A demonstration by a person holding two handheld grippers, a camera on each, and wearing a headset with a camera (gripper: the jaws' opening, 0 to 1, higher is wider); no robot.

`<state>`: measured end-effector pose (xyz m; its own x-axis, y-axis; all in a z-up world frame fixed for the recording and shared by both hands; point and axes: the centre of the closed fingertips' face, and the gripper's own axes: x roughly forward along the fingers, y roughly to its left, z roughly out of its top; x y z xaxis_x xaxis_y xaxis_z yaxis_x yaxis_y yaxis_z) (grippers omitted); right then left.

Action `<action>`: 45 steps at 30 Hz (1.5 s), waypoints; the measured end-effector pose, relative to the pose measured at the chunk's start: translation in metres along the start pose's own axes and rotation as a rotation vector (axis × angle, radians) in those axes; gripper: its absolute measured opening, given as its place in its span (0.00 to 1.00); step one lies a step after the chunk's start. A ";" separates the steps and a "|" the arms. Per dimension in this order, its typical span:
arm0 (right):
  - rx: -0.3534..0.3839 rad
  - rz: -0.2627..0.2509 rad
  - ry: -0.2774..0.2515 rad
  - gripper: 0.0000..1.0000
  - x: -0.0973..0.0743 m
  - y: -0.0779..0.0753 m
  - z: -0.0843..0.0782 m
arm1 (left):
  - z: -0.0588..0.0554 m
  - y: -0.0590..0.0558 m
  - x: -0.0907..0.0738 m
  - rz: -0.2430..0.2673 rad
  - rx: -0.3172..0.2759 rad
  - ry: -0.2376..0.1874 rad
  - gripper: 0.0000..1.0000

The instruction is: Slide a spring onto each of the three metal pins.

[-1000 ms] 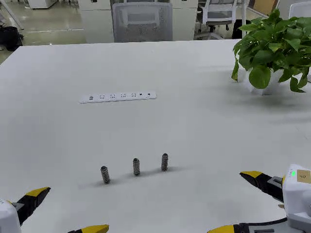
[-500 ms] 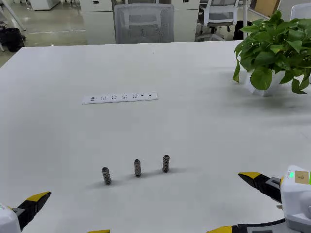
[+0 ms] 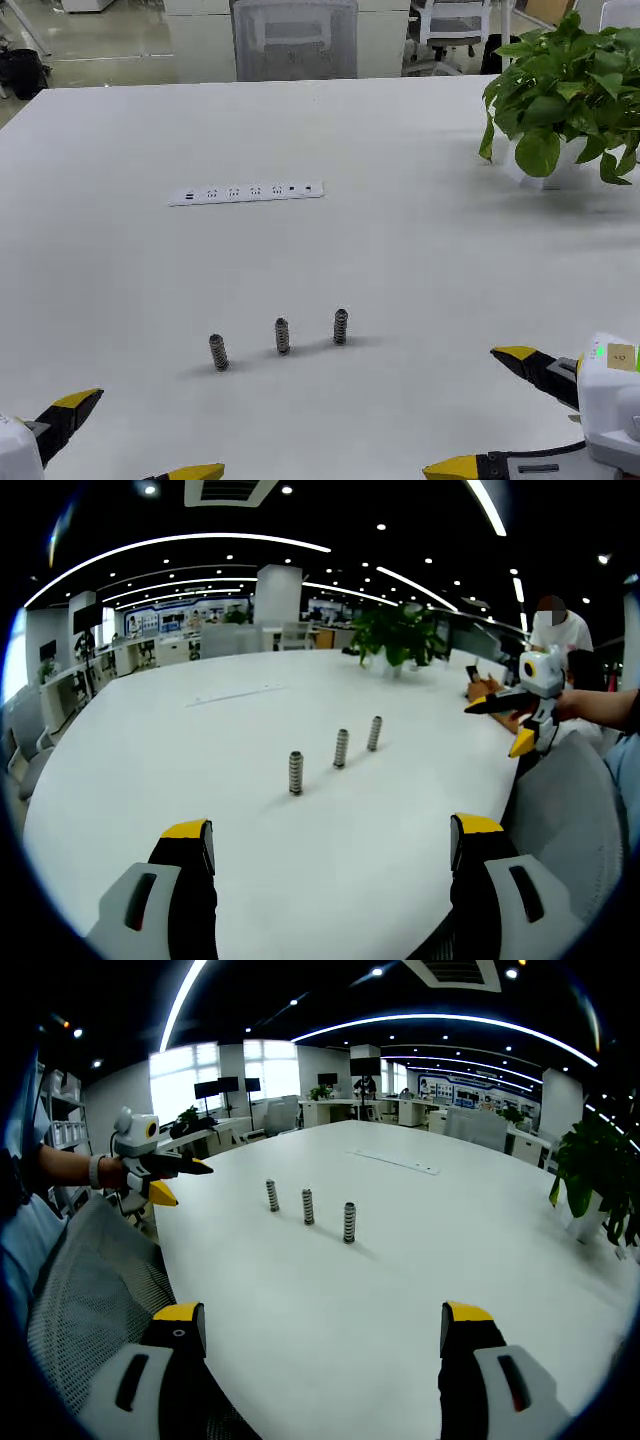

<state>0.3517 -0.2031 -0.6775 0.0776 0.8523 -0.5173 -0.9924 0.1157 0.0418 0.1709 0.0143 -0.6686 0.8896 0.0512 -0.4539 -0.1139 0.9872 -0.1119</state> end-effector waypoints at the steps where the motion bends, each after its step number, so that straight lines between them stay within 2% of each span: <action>1: 0.001 0.000 -0.001 0.99 0.000 0.000 0.000 | 0.000 0.001 0.000 0.000 -0.001 -0.001 1.00; 17: -0.020 -0.029 -0.020 0.99 -0.001 -0.006 0.006 | 0.004 0.005 -0.004 0.008 0.011 -0.003 1.00; 30: -0.031 -0.021 -0.010 0.99 0.001 -0.004 0.005 | 0.002 0.007 -0.006 0.009 0.009 0.004 1.00; 35: -0.032 -0.051 -0.029 0.99 0.003 -0.005 0.009 | 0.002 0.008 -0.007 0.016 0.010 -0.005 1.00; 38: -0.031 -0.061 -0.036 0.99 0.004 -0.006 0.010 | -0.001 0.007 -0.006 0.019 0.012 -0.002 1.00; 45: -0.019 -0.105 -0.048 0.99 0.006 -0.007 0.004 | -0.010 0.010 -0.006 0.035 -0.002 -0.005 1.00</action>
<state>0.3590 -0.1968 -0.6779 0.1850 0.8597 -0.4761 -0.9803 0.1959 -0.0271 0.1599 0.0222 -0.6763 0.8873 0.0862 -0.4531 -0.1458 0.9844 -0.0983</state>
